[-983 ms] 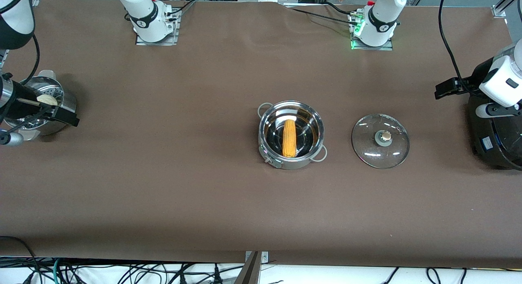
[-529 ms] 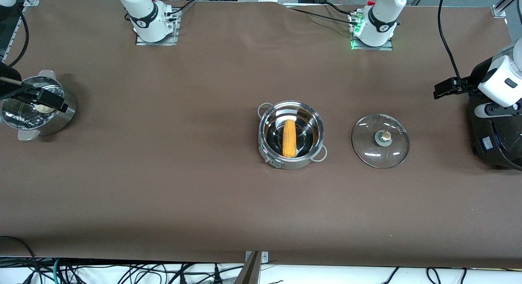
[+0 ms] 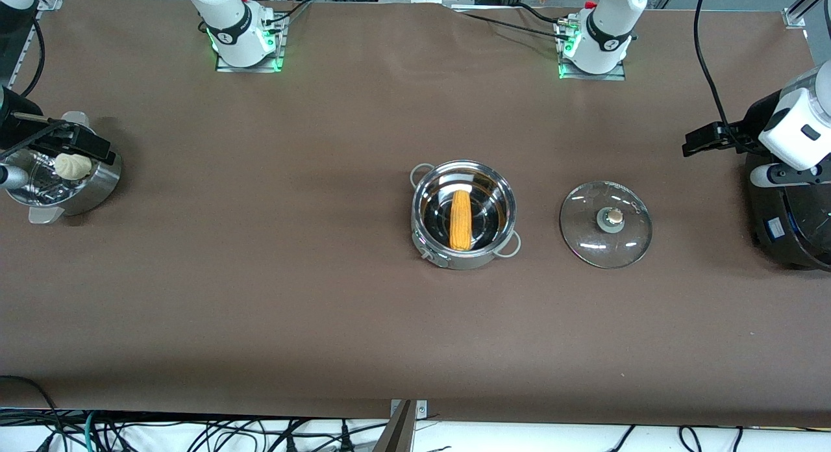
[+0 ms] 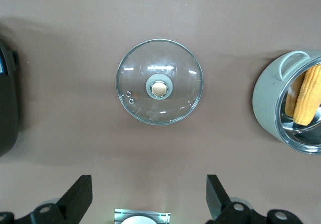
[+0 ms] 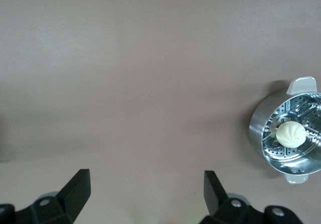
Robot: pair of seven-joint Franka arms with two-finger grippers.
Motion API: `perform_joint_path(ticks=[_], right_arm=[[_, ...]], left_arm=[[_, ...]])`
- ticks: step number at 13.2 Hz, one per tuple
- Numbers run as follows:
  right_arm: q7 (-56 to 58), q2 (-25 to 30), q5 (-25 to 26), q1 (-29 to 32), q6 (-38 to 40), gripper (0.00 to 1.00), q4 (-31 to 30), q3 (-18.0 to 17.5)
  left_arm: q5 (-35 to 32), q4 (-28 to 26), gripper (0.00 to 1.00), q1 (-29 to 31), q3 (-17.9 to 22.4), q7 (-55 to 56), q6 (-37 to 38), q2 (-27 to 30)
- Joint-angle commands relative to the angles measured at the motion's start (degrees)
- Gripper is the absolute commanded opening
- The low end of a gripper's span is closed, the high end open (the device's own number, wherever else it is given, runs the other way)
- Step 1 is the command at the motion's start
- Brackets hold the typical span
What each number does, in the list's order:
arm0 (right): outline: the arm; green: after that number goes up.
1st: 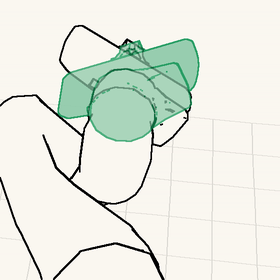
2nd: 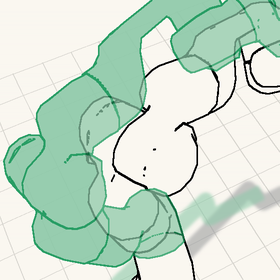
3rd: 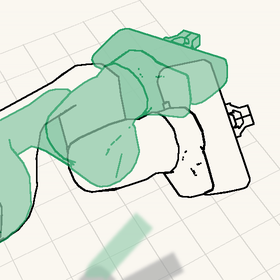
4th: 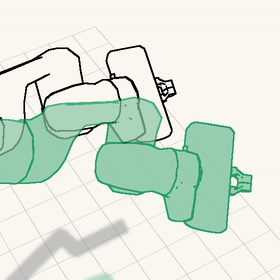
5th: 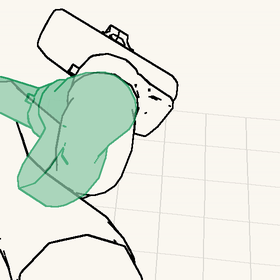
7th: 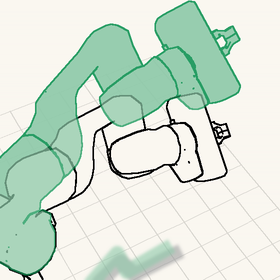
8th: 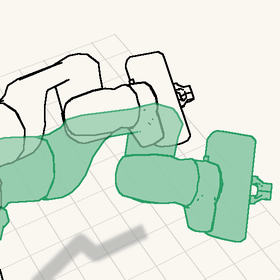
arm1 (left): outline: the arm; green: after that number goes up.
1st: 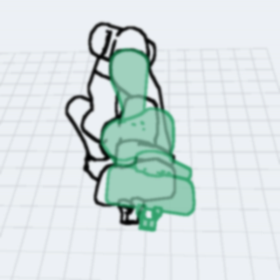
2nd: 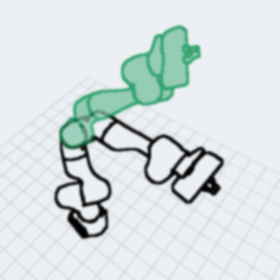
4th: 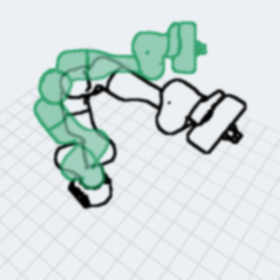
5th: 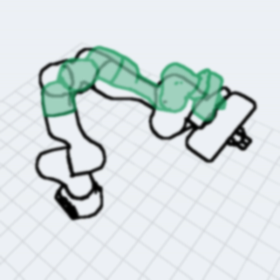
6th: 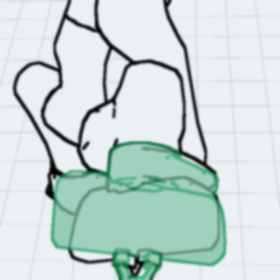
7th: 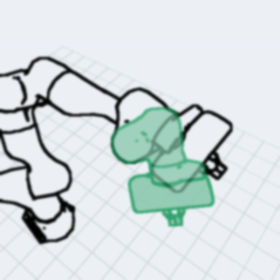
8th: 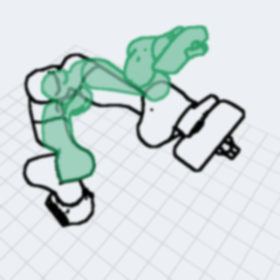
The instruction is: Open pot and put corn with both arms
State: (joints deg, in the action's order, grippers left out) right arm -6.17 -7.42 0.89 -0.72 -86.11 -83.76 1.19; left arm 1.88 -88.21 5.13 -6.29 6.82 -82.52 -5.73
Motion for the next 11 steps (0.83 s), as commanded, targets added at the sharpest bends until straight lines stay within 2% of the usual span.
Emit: perform_joint_path(ticks=[1,5,11], right_arm=[[1.5,4.7,-1.1,0.8,-1.9,1.00,-5.3,-0.2],[1.8,5.1,-1.0,0.5,-1.7,1.00,-5.5,-0.2],[3.2,2.3,-0.9,0.6,-1.2,1.00,-3.3,-0.2]], left_arm=[[1.3,0.1,1.00,0.1,0.0,0.1,0.4,-0.8],[1.2,0.1,1.00,0.1,0.0,0.2,0.4,-0.8],[1.2,0.2,1.00,0.1,0.0,0.3,0.4,-0.8]])
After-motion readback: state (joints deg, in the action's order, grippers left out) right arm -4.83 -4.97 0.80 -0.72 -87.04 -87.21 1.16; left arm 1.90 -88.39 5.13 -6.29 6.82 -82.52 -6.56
